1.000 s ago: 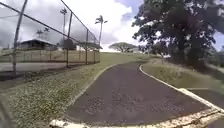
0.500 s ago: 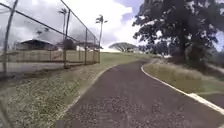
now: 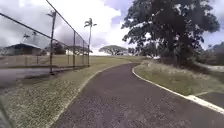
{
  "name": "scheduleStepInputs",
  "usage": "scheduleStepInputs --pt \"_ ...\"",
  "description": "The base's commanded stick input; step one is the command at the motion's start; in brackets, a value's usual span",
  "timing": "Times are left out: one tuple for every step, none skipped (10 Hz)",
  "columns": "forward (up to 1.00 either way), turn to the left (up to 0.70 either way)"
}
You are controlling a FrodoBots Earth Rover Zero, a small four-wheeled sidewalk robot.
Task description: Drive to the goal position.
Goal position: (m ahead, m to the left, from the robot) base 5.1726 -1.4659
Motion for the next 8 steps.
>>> scheduleStepInputs --pt "0.70 -0.02" --pt "0.70 -0.02" --pt "0.70 -0.02" --pt "0.70 -0.02" --pt "0.70 -0.02" --pt "0.70 -0.02" --pt "0.70 -0.02" --pt "0.70 -0.02"
